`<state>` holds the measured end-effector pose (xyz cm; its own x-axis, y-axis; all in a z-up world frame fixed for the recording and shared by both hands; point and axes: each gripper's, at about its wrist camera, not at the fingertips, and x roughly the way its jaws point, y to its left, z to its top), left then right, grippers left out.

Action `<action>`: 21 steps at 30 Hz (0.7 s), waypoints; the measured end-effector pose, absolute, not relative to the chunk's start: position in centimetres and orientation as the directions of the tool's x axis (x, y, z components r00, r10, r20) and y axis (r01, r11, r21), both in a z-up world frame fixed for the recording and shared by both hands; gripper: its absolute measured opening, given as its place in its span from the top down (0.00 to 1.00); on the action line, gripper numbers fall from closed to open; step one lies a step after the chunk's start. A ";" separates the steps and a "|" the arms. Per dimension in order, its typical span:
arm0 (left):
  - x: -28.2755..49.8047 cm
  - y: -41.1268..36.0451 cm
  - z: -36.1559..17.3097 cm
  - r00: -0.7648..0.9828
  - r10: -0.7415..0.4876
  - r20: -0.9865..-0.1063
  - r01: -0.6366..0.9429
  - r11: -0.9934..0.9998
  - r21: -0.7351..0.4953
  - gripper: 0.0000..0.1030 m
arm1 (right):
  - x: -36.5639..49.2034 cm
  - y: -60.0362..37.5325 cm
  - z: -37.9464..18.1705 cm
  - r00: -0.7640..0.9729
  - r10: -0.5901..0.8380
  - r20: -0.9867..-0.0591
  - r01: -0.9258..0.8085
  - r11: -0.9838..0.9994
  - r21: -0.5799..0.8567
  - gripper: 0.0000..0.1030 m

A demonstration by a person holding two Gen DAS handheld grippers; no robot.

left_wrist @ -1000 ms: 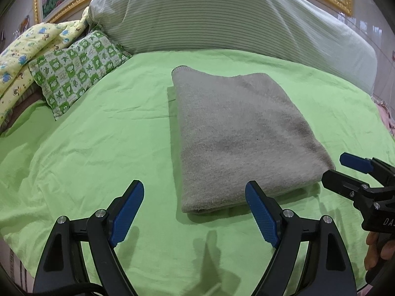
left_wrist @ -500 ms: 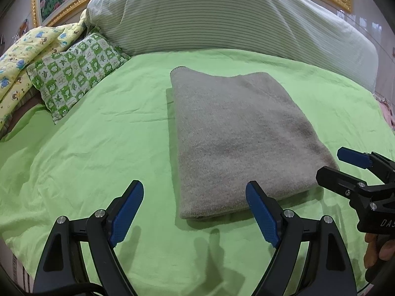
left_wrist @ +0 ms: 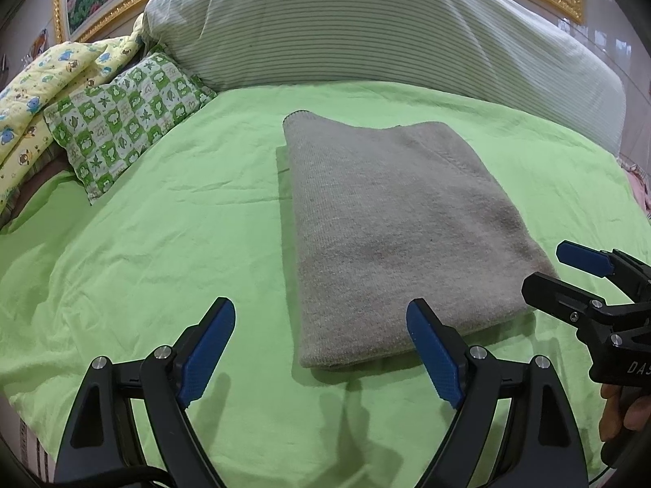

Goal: Fold small clothes

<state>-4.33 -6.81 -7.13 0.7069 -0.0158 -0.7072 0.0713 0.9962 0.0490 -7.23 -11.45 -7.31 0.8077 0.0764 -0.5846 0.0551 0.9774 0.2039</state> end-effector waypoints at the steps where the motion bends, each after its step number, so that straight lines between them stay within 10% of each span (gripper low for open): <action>1: -4.3 -6.8 -7.1 0.706 -0.017 -0.708 0.074 0.996 0.049 0.16 | -7.2 -11.4 -7.3 0.807 0.076 -0.585 0.055 0.978 0.202 0.14; 21: -4.4 -7.3 -7.1 0.706 -0.018 -0.708 0.073 0.996 0.048 0.15 | -6.9 -11.7 -7.0 0.808 0.080 -0.584 0.058 0.975 0.214 0.13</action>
